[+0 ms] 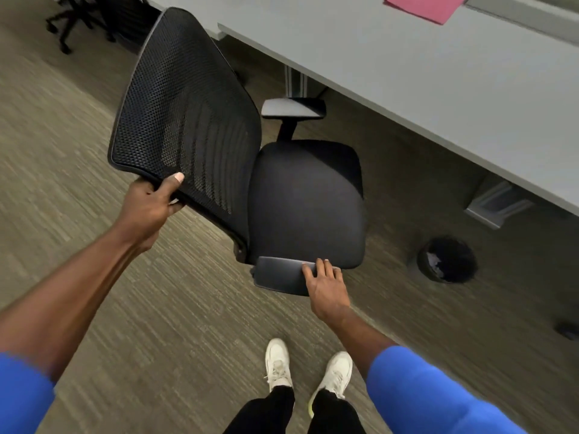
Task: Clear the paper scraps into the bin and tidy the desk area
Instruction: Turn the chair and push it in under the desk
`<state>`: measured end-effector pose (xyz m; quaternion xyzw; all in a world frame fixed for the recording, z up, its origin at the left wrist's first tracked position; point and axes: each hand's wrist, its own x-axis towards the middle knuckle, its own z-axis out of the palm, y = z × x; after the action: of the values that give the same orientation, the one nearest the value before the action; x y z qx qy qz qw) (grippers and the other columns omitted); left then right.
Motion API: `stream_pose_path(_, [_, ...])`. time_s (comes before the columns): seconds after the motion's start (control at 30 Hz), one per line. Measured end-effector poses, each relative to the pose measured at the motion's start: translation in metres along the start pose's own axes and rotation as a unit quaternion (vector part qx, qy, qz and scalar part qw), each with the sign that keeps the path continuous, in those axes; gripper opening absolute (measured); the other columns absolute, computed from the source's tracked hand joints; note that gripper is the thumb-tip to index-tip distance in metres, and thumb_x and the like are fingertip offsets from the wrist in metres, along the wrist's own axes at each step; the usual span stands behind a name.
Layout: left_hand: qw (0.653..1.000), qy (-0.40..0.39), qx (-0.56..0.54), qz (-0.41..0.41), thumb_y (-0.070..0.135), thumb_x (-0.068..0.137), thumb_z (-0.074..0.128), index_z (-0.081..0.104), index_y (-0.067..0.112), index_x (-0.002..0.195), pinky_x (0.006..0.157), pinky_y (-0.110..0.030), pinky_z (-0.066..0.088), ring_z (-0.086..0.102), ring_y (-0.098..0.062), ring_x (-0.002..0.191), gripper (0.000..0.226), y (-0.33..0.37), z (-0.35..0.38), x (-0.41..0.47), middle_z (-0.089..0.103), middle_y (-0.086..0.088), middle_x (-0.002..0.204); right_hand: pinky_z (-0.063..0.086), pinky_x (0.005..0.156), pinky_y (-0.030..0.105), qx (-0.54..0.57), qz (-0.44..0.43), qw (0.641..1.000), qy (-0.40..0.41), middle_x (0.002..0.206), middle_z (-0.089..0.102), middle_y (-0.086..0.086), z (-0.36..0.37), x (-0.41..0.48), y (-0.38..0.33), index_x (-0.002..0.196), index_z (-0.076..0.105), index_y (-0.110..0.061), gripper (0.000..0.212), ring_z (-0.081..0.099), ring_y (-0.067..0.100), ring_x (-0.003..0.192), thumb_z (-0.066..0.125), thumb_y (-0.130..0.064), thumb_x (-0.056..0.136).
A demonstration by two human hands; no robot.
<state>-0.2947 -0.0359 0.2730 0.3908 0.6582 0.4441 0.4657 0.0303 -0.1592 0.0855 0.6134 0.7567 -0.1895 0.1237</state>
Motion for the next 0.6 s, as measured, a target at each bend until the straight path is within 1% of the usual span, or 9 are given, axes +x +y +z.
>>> stream_pose_path(0.1, [1.000,-0.011,0.002,-0.002,0.018,0.108,0.060,0.071,0.015,0.118,0.100,-0.040,0.060,0.075,-0.009,0.109,0.015,-0.001,0.013,-0.017,0.079,0.010,0.109,0.028,0.127,0.055,-0.003,0.004,1.000,0.008,0.164,0.033,0.026,-0.007,-0.004,0.024,0.159,0.028,-0.016,0.069,0.027,0.043,0.159,0.058,-0.006,0.098])
stream_pose_path(0.17, [1.000,-0.019,0.005,0.000,0.017,0.108,0.060,0.072,0.018,0.112,0.097,-0.036,0.060,0.076,-0.005,0.105,0.013,-0.001,0.023,-0.028,0.080,0.012,0.106,0.032,0.126,0.053,0.002,0.002,1.000,0.001,0.162,0.038,0.022,-0.012,-0.007,0.039,0.158,0.031,-0.018,0.067,0.031,0.042,0.157,0.061,-0.010,0.098])
stream_pose_path(0.2, [1.000,-0.020,0.007,0.001,0.017,0.108,0.060,0.072,0.018,0.114,0.097,-0.035,0.060,0.076,-0.005,0.106,0.013,-0.001,0.028,-0.033,0.080,0.012,0.108,0.034,0.124,0.052,0.002,0.001,1.000,0.000,0.159,0.041,0.020,-0.014,-0.008,0.046,0.157,0.033,-0.019,0.066,0.034,0.040,0.154,0.063,-0.012,0.098])
stream_pose_path(0.27, [1.000,-0.015,0.006,0.001,0.017,0.108,0.060,0.070,0.013,0.122,0.097,-0.035,0.060,0.076,-0.006,0.108,0.018,0.001,0.038,-0.040,0.080,0.009,0.110,0.038,0.121,0.051,-0.001,-0.001,1.000,-0.003,0.153,0.046,0.017,-0.018,-0.011,0.058,0.155,0.036,-0.020,0.064,0.040,0.037,0.149,0.063,-0.014,0.098])
stream_pose_path(0.37, [1.000,-0.016,0.003,-0.001,0.016,0.107,0.061,0.069,0.009,0.128,0.093,-0.031,0.062,0.078,-0.004,0.104,0.023,0.002,0.053,-0.047,0.082,0.012,0.105,0.040,0.119,0.050,-0.002,-0.006,1.000,-0.005,0.152,0.047,0.015,-0.022,-0.014,0.076,0.155,0.036,-0.021,0.064,0.043,0.035,0.145,0.065,-0.017,0.098])
stream_pose_path(0.43, [1.000,-0.020,0.002,-0.001,0.016,0.107,0.061,0.068,0.009,0.128,0.092,-0.030,0.062,0.077,-0.003,0.104,0.024,0.002,0.063,-0.050,0.082,0.013,0.106,0.039,0.121,0.049,0.001,-0.008,1.000,-0.010,0.155,0.045,0.014,-0.022,-0.017,0.087,0.157,0.034,-0.022,0.071,0.041,0.035,0.148,0.070,-0.023,0.096])
stream_pose_path(0.47, [1.000,-0.021,0.003,-0.001,0.017,0.107,0.061,0.068,0.008,0.130,0.094,-0.032,0.062,0.077,-0.004,0.107,0.025,0.002,0.068,-0.052,0.081,0.011,0.110,0.038,0.123,0.049,0.001,-0.008,1.000,-0.010,0.157,0.043,0.014,-0.021,-0.019,0.093,0.158,0.033,-0.022,0.073,0.039,0.036,0.151,0.072,-0.024,0.096])
stream_pose_path(0.53, [1.000,-0.021,0.008,-0.002,0.019,0.107,0.062,0.067,0.007,0.133,0.101,-0.038,0.061,0.075,-0.009,0.116,0.029,0.002,0.079,-0.054,0.079,0.004,0.120,0.031,0.128,0.050,0.001,-0.002,1.000,-0.008,0.165,0.037,0.018,-0.018,-0.024,0.104,0.159,0.030,-0.021,0.074,0.030,0.038,0.158,0.069,-0.020,0.097])
stream_pose_path(0.6, [1.000,-0.021,0.012,-0.003,0.021,0.106,0.063,0.069,0.008,0.131,0.106,-0.042,0.060,0.074,-0.014,0.120,0.029,0.001,0.092,-0.058,0.079,0.000,0.125,0.023,0.131,0.053,0.000,0.009,1.000,-0.004,0.172,0.024,0.023,-0.014,-0.027,0.117,0.162,0.026,-0.019,0.073,0.019,0.040,0.163,0.062,-0.011,0.100])
